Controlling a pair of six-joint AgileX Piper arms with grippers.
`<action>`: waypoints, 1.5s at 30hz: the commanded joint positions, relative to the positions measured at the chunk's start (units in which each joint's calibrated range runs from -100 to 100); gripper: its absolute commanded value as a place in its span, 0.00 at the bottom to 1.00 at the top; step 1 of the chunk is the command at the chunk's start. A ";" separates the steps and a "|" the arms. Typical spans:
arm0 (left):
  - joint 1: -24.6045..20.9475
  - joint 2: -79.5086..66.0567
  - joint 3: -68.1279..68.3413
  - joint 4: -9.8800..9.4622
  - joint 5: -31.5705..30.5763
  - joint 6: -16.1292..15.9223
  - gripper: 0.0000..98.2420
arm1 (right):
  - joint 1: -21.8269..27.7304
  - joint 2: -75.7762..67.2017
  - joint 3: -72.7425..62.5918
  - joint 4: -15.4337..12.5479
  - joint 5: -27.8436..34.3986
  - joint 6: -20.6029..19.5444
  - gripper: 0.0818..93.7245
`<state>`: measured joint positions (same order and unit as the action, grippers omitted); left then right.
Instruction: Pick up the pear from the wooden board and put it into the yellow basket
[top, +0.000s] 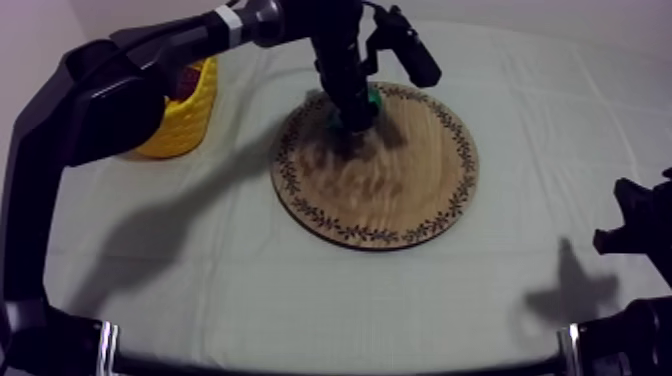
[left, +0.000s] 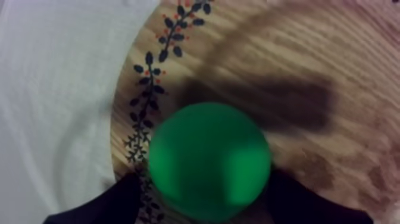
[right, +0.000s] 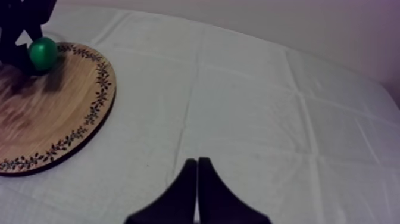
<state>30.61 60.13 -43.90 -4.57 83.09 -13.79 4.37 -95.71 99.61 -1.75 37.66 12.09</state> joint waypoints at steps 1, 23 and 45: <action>0.06 0.38 -0.38 0.34 0.00 0.07 0.79 | 0.00 -0.05 0.05 0.02 0.00 0.00 0.00; 0.24 4.84 -7.18 1.55 -1.12 0.98 0.57 | 0.00 -0.05 0.05 0.02 0.00 0.00 0.00; -1.76 -13.89 5.33 -0.99 -2.43 2.89 0.45 | 0.00 -0.05 0.05 0.02 0.00 0.00 0.00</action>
<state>29.05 51.11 -41.09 -5.37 80.67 -11.14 4.37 -95.71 99.61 -1.75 37.66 12.09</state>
